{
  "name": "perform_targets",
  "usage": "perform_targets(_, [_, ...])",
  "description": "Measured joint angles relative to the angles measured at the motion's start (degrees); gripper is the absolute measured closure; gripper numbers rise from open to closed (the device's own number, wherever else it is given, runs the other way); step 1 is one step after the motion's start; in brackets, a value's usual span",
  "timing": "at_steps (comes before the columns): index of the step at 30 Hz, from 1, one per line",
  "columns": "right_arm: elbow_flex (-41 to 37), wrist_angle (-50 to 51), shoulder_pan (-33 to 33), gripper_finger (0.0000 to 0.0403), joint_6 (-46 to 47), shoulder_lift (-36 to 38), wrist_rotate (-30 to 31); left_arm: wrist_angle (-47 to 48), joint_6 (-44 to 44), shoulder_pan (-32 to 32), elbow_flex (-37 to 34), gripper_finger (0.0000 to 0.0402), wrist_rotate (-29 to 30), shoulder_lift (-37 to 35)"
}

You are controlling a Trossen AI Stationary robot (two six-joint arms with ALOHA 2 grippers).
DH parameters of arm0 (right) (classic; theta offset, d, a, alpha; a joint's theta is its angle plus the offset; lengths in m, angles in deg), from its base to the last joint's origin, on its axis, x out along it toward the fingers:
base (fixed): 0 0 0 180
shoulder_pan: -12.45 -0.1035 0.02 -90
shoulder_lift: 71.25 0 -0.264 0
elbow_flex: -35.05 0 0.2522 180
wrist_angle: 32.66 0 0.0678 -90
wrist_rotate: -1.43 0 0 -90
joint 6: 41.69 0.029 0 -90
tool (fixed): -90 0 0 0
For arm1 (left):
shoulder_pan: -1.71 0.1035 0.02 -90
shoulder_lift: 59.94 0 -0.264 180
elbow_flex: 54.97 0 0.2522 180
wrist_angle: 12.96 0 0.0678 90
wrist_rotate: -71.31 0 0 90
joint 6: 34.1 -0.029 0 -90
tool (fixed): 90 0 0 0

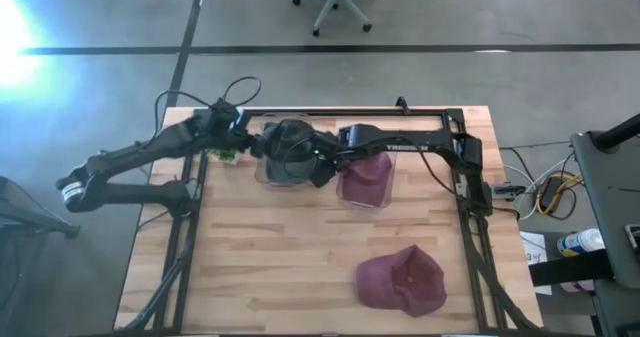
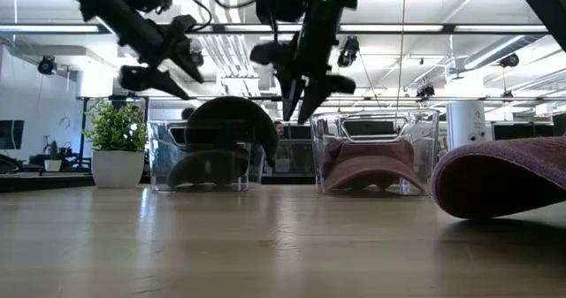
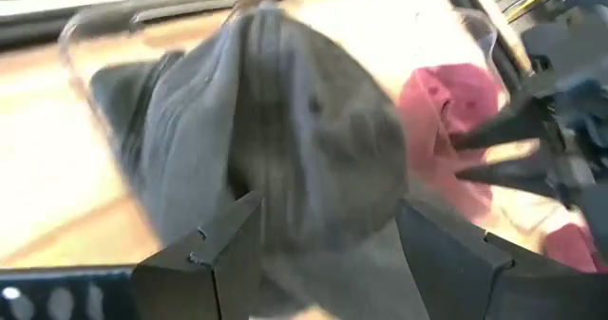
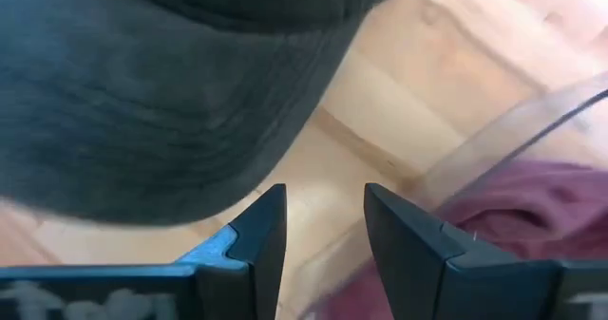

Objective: Pick & Place hat
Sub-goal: Put the black cap into the left transparent bin

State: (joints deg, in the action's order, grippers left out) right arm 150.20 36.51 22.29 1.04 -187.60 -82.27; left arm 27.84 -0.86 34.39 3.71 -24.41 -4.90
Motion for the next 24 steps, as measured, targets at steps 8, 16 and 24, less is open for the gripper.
perform_targets(8, [-7.7,-5.5,0.3,0.0266,6.5,1.4,-3.6,8.5,2.5,-3.5,-0.1,0.0170,3.7,-2.4])
perform_targets(16, [-16.8,-13.0,1.2,0.0266,10.0,8.7,-3.3,19.3,4.3,-7.2,-0.1,0.0170,7.7,-2.5])
perform_targets(24, [-22.6,-26.0,1.1,0.0266,14.2,10.4,-8.8,20.5,4.3,-10.1,-1.1,0.0170,8.3,-0.9])
